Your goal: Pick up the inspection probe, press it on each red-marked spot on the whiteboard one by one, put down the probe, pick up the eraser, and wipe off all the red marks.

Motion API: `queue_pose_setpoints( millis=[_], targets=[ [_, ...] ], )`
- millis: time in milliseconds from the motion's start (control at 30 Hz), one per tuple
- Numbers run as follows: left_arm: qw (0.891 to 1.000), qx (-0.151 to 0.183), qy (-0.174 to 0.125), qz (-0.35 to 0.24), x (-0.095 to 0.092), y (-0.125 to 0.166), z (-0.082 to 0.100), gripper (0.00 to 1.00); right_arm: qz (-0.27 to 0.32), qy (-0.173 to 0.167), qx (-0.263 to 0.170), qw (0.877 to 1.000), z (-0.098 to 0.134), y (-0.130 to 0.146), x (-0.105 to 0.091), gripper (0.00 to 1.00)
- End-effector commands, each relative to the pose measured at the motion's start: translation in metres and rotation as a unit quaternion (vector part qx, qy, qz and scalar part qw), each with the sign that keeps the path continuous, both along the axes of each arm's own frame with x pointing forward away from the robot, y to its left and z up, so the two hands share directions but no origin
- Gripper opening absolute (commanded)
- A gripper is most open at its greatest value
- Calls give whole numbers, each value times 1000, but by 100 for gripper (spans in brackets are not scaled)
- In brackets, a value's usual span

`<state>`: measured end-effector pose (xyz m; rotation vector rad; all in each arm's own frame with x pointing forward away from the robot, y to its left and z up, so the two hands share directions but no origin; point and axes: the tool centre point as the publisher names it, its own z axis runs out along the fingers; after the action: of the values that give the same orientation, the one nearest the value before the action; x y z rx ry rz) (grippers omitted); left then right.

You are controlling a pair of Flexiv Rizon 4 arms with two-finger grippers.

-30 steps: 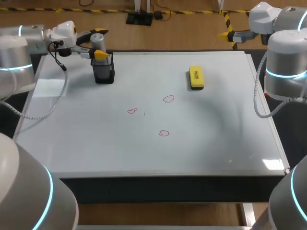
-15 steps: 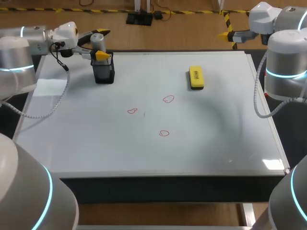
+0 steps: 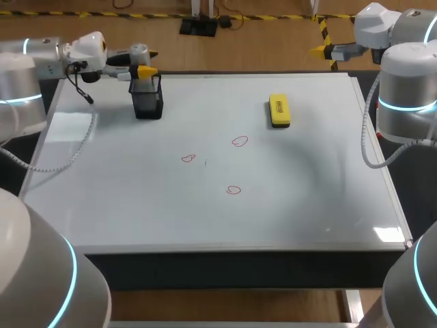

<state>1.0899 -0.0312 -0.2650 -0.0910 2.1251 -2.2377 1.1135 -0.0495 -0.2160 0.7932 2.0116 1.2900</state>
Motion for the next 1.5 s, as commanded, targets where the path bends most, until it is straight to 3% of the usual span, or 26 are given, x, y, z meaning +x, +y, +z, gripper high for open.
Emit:
queue_pose_setpoints(
  millis=[33,500,1033,1133,1267,1500],
  targets=[
    [1000,6,-7,5,-11,0,12,0,0,1,0,1000,0,0,1,100],
    [1000,1,-28,11,-14,-1,43,0,0,1,0,1000,0,0,1,100],
    [999,-2,-40,29,-11,2,93,0,0,1,0,1000,0,0,1,100],
    [999,-3,-40,33,-11,3,101,0,0,1,0,1000,0,0,1,100],
    [999,-2,-19,44,-11,3,114,0,0,1,0,1000,0,0,1,100],
    [999,0,-24,44,-19,1,127,0,0,1,0,1000,0,0,1,100]
  ],
)
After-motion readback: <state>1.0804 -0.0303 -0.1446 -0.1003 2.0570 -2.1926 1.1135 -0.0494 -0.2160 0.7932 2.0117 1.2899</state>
